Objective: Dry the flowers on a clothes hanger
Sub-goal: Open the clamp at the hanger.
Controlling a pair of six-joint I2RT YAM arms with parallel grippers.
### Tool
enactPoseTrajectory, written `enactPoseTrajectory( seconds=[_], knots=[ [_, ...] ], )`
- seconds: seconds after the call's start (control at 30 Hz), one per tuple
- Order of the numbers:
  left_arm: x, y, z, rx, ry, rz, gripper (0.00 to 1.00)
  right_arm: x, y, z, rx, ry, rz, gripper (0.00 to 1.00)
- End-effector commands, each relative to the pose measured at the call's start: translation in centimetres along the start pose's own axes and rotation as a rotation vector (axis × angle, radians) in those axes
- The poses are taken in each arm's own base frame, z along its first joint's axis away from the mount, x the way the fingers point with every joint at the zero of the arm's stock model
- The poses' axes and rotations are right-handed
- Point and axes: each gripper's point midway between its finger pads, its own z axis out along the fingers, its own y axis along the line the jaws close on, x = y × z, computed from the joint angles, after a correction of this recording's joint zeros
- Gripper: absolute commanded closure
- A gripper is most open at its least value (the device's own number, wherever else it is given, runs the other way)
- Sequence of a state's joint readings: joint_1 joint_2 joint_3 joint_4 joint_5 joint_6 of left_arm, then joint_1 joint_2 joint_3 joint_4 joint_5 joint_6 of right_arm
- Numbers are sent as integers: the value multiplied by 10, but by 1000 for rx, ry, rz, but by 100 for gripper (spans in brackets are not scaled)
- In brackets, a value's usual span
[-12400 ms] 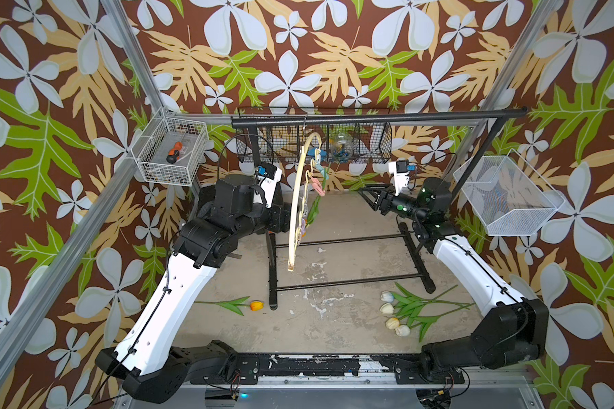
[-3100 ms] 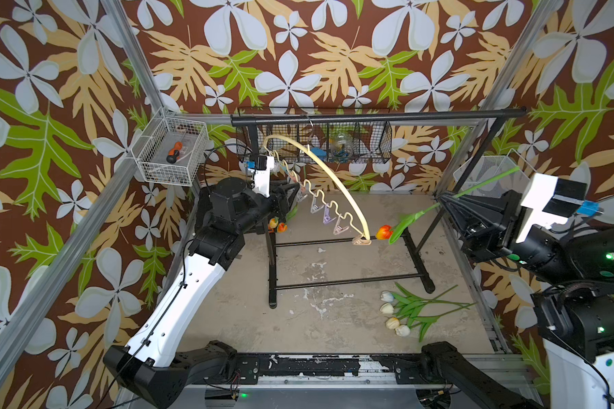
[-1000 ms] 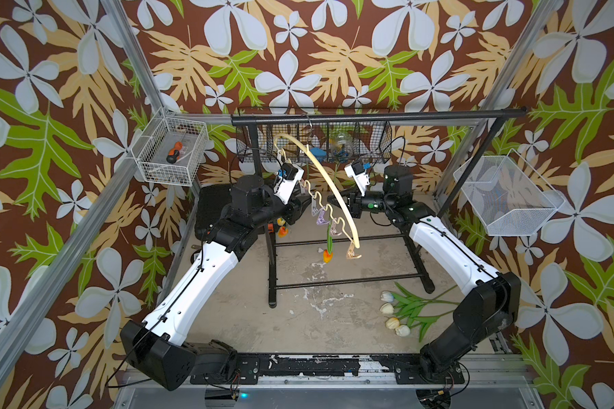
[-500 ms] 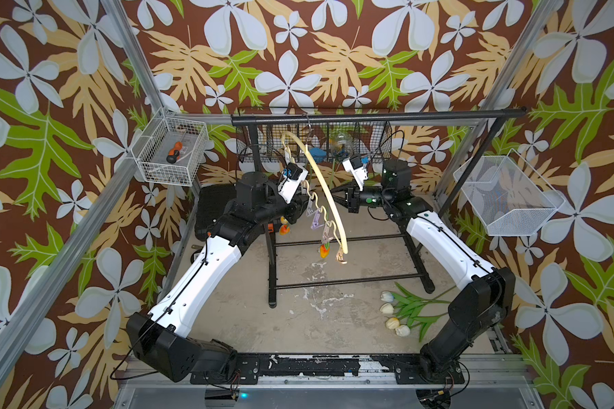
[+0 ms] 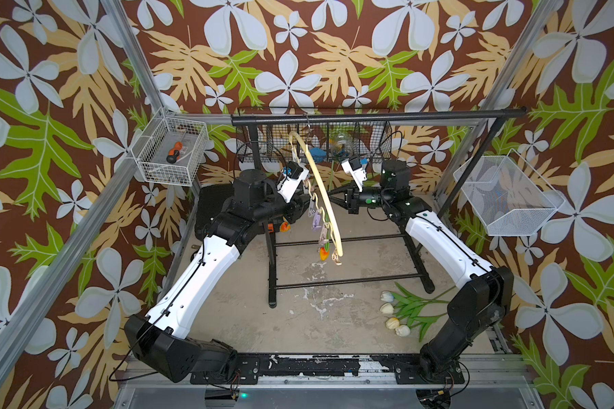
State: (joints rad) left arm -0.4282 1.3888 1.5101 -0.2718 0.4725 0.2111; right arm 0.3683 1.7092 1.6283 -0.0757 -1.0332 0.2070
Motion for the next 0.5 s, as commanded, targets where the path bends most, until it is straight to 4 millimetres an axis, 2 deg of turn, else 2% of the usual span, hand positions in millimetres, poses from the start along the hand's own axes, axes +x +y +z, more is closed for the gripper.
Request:
enactPoseTrajectory(
  seconds=[0.0, 0.47],
  knots=[
    [0, -6, 0, 36, 6, 15, 57, -1, 4, 1, -27, -7, -20, 100],
    [0, -10, 4, 61, 8, -1, 72, 0, 3, 4, -48, -6, -14, 100]
  ],
)
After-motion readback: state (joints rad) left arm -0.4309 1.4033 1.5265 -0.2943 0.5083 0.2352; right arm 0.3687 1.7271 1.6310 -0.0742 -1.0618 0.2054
